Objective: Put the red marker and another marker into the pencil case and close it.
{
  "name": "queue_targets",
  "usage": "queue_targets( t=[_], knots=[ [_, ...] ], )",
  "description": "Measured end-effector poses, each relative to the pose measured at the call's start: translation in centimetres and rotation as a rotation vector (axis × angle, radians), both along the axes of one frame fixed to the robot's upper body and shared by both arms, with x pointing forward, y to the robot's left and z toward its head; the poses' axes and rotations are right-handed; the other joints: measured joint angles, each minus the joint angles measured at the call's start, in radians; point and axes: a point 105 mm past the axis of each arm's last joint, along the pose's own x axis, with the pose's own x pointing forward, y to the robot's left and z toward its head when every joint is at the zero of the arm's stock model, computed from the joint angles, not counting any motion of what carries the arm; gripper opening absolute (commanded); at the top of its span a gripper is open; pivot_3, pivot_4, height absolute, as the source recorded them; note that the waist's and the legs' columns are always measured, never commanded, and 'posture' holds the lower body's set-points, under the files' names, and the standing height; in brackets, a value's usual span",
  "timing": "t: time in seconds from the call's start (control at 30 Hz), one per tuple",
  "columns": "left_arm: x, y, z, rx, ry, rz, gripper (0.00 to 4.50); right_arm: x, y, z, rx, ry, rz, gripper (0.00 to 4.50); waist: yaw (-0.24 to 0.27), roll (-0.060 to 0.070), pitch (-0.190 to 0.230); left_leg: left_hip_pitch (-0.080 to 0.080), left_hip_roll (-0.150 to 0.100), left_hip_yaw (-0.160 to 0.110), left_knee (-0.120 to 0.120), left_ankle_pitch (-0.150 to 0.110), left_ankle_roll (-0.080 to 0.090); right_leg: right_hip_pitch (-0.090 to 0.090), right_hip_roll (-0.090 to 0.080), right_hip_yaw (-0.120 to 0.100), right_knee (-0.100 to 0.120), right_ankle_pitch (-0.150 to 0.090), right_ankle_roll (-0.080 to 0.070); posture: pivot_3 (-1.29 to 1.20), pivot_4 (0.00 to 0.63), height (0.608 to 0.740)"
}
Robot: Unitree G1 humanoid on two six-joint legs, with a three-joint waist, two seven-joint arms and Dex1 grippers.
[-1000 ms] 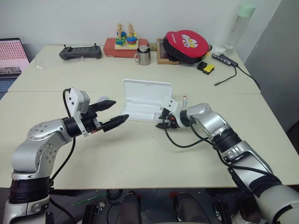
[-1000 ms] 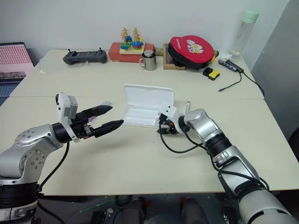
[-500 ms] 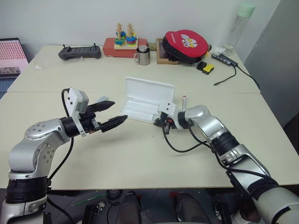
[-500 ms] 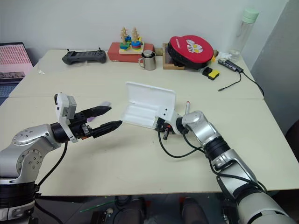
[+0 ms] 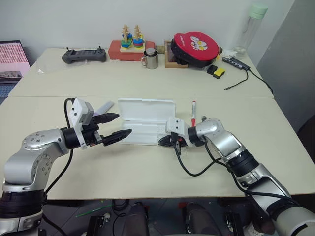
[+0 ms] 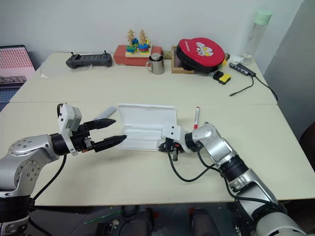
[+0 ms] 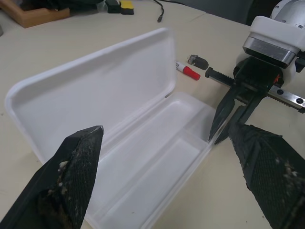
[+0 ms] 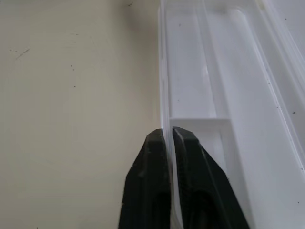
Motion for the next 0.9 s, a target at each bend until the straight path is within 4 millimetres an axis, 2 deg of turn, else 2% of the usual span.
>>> queue_targets(
  t=[0.03, 0.13, 0.2, 0.33, 0.4, 0.47, 0.5, 0.57, 0.6, 0.77, 0.9],
  knots=[
    [0.1, -0.2, 0.2, 0.002, -0.005, -0.009, 4.5, -0.1, 0.1, 0.2, 0.007, -0.004, 0.003, 1.51, 0.0, 0.0, 0.0, 0.0, 0.0, 0.0, 0.0, 0.0, 0.0, 0.0, 0.0, 0.0, 0.0, 0.0, 0.0, 0.0, 0.15, 0.74],
    [0.1, -0.6, 0.1, 0.005, -0.001, -0.026, 4.5, -0.3, 0.1, 1.2, 0.046, -0.003, 0.006, 2.05, 0.002, 0.0, 0.0, 0.0, 0.0, 0.0, 0.0, 0.0, 0.0, 0.0, 0.0, 0.0, 0.0, 0.0, 0.0, 0.0, 0.15, 0.74],
    [0.1, -1.1, 0.0, 0.005, 0.004, -0.045, 4.5, -0.7, -0.4, 2.9, 0.101, -0.005, 0.005, 2.47, 0.004, 0.0, 0.0, 0.0, 0.0, 0.0, 0.0, 0.0, 0.0, 0.0, 0.0, 0.0, 0.0, 0.0, -0.001, 0.0, 0.15, 0.74],
    [-0.1, -2.3, 0.1, 0.006, 0.001, -0.096, 4.5, -1.0, -2.5, 7.2, 0.253, -0.025, -0.071, 3.37, 0.008, 0.0, 0.0, 0.0, 0.0, 0.0, 0.0, 0.0, 0.0, 0.001, 0.0, 0.0, 0.0, 0.0, -0.001, 0.0, 0.15, 0.74],
    [-0.3, -3.2, 0.0, 0.001, 0.004, -0.129, 4.5, -0.6, -3.9, 7.5, 0.29, -0.032, -0.18, 3.92, 0.009, 0.0, 0.0, 0.0, 0.0, 0.0, 0.0, 0.0, 0.0, 0.001, 0.0, 0.0, 0.0, 0.0, 0.0, 0.0, 0.15, 0.74],
    [-0.5, -4.1, -0.2, -0.005, 0.007, -0.155, 4.5, 0.9, -6.3, 6.6, 0.281, -0.04, -0.383, 4.45, 0.013, 0.0, 0.0, 0.0, 0.0, 0.0, 0.0, 0.0, 0.0, 0.001, 0.0, 0.0, -0.001, 0.0, 0.0, 0.0, 0.15, 0.74],
    [-0.4, -4.3, -0.3, -0.01, 0.014, -0.152, 4.5, 2.5, -8.1, 5.9, 0.255, -0.059, -0.56, 4.48, 0.014, 0.0, 0.0, 0.0, 0.0, 0.0, 0.001, 0.0, 0.0, 0.0, 0.0, 0.001, 0.0, 0.0, 0.0, 0.0, 0.15, 0.74],
    [-0.2, -4.6, 0.0, -0.024, 0.002, -0.156, 4.5, 3.8, -10.1, 5.6, 0.238, -0.072, -0.74, 4.48, 0.013, 0.0, 0.0, 0.0, 0.0, 0.0, 0.001, 0.0, 0.0, -0.001, 0.0, 0.001, 0.0, 0.001, 0.001, 0.0, 0.15, 0.74],
    [-0.1, -4.6, 0.2, -0.025, -0.003, -0.158, 4.5, 4.1, -10.4, 5.5, 0.233, -0.075, -0.781, 4.48, 0.009, 0.0, 0.0, 0.0, 0.0, 0.0, 0.001, 0.0, 0.0, 0.0, 0.0, 0.001, 0.0, 0.001, 0.001, 0.0, 0.15, 0.74],
    [0.3, -5.5, 1.0, -0.039, -0.027, -0.188, 4.5, 5.6, -9.6, 4.1, 0.235, -0.047, -0.947, 4.48, -0.003, 0.0, 0.0, 0.0, 0.0, 0.0, 0.0, 0.0, 0.0, 0.0, 0.0, 0.001, 0.0, 0.001, 0.0, 0.0, 0.15, 0.74],
    [0.5, -5.9, 1.2, -0.048, -0.034, -0.199, 4.5, 6.3, -8.7, 3.5, 0.247, -0.02, -0.979, 4.48, -0.002, 0.0, 0.0, -0.001, -0.001, 0.0, 0.0, 0.0, 0.0, 0.0, 0.0, 0.001, 0.0, 0.002, -0.003, 0.0, 0.15, 0.74]
  ],
)
